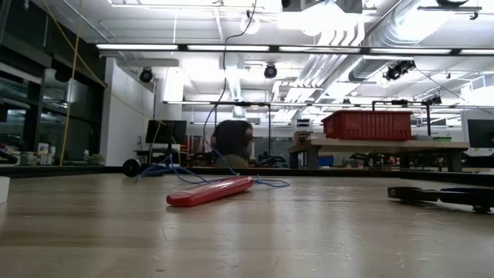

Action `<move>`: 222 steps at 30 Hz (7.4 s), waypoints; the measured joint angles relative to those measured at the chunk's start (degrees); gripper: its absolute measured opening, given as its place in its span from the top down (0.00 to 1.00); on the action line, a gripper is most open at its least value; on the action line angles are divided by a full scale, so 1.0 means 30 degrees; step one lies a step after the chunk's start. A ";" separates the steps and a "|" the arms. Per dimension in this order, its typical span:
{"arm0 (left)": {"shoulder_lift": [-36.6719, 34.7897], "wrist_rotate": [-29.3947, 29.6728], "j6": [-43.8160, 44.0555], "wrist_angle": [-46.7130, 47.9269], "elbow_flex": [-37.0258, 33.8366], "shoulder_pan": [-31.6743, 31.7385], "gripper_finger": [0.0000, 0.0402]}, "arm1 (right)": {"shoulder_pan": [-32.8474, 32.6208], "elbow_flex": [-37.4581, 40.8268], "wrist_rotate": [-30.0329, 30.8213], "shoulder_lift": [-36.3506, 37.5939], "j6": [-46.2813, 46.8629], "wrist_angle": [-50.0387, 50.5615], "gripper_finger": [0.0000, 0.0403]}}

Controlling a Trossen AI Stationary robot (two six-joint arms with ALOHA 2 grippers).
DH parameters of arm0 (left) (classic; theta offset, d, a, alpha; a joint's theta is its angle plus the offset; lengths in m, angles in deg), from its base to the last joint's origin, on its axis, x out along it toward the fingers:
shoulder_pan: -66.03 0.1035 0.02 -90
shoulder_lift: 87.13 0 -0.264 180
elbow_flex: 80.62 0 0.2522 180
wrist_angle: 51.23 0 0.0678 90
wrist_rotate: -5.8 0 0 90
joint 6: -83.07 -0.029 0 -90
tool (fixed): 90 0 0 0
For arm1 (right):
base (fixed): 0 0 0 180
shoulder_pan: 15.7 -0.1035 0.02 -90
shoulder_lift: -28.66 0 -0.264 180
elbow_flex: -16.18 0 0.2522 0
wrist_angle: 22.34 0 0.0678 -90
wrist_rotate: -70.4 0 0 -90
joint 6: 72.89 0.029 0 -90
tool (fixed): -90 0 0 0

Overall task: Coil cords
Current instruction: Coil the blue wire cable onto the black spool

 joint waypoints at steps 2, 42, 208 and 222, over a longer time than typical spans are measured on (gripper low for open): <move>0.0000 -0.0070 -0.0012 -0.0088 0.0000 0.0000 0.98 | 0.0007 0.0000 0.0015 0.0003 0.0036 -0.0082 1.00; 0.0015 -0.0928 -0.0928 -0.0542 0.0000 0.0066 1.00 | -0.0150 0.0000 -0.0226 0.0007 -0.0212 0.0122 1.00; -0.4991 -0.0508 -0.0253 -0.1014 -0.8211 0.1982 1.00 | -0.0109 0.0022 0.1370 0.1260 0.1398 0.3420 1.00; -0.4991 -0.1500 -0.0153 -0.0917 -0.8218 0.1907 1.00 | -0.0109 0.0015 0.1303 0.1268 0.0725 0.3415 1.00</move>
